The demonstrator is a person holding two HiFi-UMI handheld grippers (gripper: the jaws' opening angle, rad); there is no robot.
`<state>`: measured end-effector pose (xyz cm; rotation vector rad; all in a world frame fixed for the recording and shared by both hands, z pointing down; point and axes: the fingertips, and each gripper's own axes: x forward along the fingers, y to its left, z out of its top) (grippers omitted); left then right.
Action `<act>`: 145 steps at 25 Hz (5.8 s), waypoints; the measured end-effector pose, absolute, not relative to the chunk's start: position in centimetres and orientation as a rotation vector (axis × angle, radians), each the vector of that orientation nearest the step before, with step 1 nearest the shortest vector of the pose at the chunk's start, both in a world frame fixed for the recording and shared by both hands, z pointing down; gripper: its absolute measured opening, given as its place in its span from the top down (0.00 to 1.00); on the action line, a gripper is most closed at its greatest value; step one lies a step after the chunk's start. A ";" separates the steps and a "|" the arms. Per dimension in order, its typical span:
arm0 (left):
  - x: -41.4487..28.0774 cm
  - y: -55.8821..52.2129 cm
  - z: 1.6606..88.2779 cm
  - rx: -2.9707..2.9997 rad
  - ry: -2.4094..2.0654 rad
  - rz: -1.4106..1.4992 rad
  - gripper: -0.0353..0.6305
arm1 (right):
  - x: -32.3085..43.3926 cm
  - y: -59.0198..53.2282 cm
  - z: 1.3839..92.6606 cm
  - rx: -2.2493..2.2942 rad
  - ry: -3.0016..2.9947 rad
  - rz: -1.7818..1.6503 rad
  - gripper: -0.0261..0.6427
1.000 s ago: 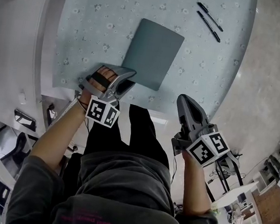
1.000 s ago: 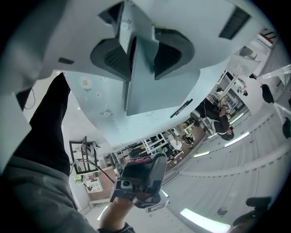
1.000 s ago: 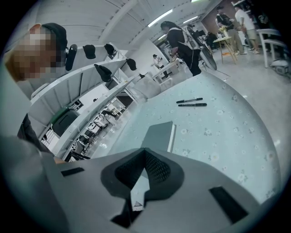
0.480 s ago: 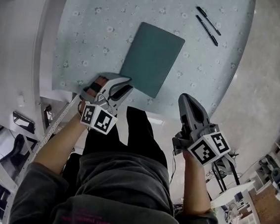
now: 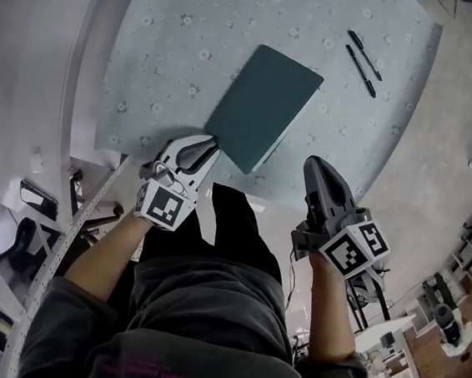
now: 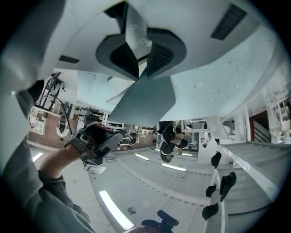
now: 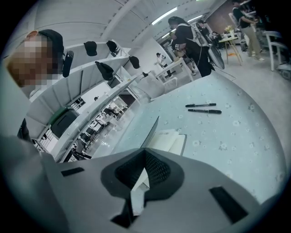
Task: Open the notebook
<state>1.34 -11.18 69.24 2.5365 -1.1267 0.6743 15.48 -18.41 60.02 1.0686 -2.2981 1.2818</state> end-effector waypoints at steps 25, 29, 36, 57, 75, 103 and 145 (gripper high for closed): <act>-9.3 -15.9 71.5 2.126 -1.281 0.492 0.86 | 7.3 -21.3 59.9 0.996 -2.291 1.302 0.96; -10.2 -15.9 71.9 2.007 -1.264 0.444 0.86 | 5.3 -21.7 59.8 0.966 -2.297 1.300 0.96; -12.9 -15.4 72.2 1.862 -1.270 0.407 0.89 | 3.3 -22.4 59.6 0.940 -2.303 1.293 0.96; -15.3 -20.7 60.2 2.102 -1.394 0.429 0.90 | 3.3 -24.2 55.1 1.028 -2.404 1.225 0.96; -13.9 -24.4 46.4 2.370 -1.501 0.373 0.91 | 4.0 -25.8 47.9 1.080 -2.545 1.129 0.96; -10.6 -24.0 31.5 2.676 -1.546 0.249 0.93 | 6.8 -24.3 37.1 1.186 -2.736 0.884 0.96; -7.9 -22.5 30.4 2.761 -1.346 0.211 0.95 | 4.7 -22.9 33.5 1.092 -2.811 0.784 0.96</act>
